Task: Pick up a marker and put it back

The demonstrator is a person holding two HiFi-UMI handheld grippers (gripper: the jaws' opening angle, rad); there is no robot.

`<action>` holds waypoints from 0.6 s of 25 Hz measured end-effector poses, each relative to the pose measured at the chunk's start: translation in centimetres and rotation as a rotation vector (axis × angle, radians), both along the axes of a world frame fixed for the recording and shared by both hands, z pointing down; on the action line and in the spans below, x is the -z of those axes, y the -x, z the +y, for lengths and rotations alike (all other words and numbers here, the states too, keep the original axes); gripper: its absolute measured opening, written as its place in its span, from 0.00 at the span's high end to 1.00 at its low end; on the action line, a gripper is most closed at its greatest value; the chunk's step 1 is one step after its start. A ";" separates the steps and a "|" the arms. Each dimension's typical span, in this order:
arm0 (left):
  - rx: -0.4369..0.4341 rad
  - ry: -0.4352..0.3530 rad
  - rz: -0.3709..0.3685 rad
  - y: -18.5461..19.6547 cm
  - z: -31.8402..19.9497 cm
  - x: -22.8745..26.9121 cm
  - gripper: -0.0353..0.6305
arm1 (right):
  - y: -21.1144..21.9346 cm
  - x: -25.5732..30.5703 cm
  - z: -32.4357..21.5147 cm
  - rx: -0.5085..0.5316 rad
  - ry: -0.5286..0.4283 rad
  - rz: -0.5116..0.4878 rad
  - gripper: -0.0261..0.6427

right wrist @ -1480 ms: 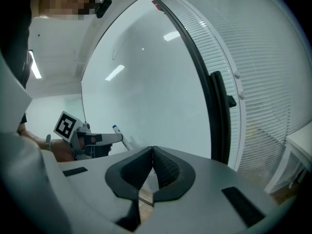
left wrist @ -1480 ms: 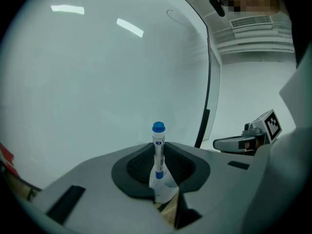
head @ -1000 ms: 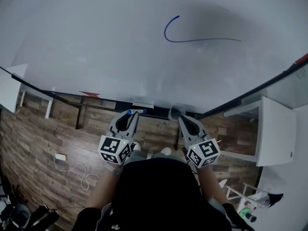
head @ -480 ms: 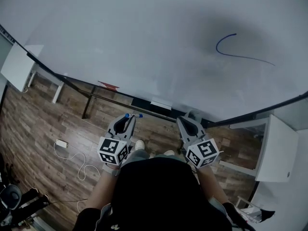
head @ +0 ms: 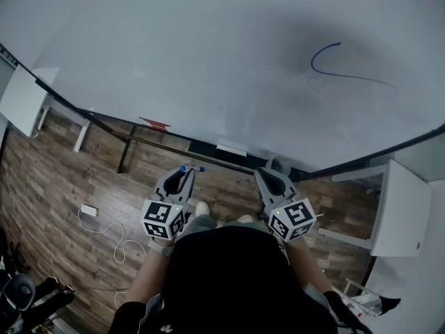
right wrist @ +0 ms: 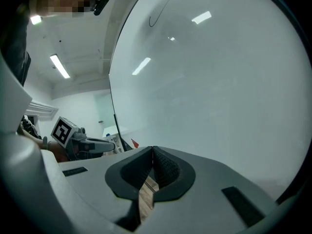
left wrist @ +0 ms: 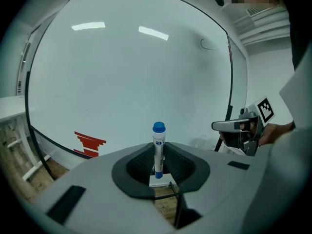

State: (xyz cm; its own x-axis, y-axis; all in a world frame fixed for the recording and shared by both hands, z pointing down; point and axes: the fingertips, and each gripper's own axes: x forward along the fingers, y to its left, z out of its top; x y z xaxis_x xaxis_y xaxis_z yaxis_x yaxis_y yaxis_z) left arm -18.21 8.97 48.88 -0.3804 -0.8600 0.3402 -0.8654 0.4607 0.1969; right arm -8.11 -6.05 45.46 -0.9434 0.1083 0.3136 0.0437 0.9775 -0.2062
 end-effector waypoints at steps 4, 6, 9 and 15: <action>-0.042 -0.008 0.000 -0.6 -1.3 0.4 0.83 | -1.1 0.1 -0.9 -0.045 -0.001 0.001 0.92; -0.069 -0.013 -0.003 -0.9 -2.2 0.7 0.83 | -1.8 0.1 -1.5 -0.072 -0.001 0.001 0.92; -0.118 -0.023 -0.009 -1.5 -3.9 1.2 0.83 | -2.9 0.0 -2.5 -0.113 -0.002 0.002 0.92; -0.236 -0.045 -0.023 -3.5 -7.9 2.3 0.83 | -6.2 -0.2 -4.6 -0.218 -0.001 0.011 0.92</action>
